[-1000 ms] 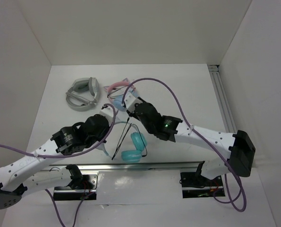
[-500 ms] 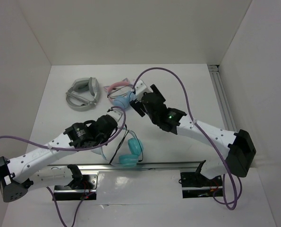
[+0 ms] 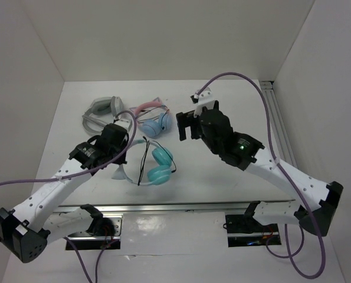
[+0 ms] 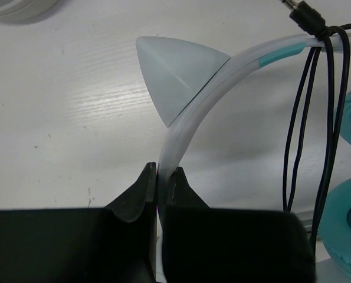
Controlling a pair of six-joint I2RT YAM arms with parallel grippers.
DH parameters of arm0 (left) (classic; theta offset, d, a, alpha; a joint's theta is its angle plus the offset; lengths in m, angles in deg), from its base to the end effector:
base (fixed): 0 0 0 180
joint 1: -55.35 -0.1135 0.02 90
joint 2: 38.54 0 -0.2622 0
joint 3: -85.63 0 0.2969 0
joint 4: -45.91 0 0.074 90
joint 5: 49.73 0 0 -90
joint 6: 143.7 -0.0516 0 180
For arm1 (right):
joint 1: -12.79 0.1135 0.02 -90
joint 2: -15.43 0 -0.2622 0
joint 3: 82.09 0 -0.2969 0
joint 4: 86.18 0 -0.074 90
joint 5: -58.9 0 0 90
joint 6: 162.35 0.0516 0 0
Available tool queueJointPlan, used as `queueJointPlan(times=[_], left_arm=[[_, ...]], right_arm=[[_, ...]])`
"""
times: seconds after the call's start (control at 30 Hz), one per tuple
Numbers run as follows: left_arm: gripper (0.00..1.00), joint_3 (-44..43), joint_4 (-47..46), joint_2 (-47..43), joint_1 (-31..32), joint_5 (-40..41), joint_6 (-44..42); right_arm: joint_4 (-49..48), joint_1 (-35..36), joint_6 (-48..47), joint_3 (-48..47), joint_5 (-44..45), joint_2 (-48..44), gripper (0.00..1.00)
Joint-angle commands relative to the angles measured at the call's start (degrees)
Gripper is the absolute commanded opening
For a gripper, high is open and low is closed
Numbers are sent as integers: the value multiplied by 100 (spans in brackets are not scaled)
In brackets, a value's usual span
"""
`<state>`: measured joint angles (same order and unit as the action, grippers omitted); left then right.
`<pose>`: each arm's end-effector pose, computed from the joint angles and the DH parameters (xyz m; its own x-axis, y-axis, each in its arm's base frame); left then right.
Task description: Wrap the headphones
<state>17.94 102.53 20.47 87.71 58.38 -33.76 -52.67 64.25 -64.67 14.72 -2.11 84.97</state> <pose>0.2290 -0.1261 0.2917 -0.7031 0.0617 -0.7085 0.0990 0.9950 -0.0115 0.2245 0.2417 0.3888 -0.2632 -0.1429 -0.9541 -0.3683 0.9290 -0.0375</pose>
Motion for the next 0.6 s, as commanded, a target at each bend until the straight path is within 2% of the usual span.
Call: queueJointPlan(times=[0.0,0.07,0.23,0.43,0.57], left_arm=[[0,-154,-910,216,-509,-947,360],[0,-154,-1130,366,-704,-1177,580],[0,56,-1534,902,-757,-757,1589],[0,452,-2027,1517,-108,112,2267],[0,838,-2325,1904,-45,281,2610]], right_arm=[[206,109,585,375,-394,-589,100],[153,162,647,638,-465,-880,100],[153,215,831,903,-596,-1153,100],[162,426,893,956,-720,-1276,100],[224,636,893,1149,-561,-1477,100]])
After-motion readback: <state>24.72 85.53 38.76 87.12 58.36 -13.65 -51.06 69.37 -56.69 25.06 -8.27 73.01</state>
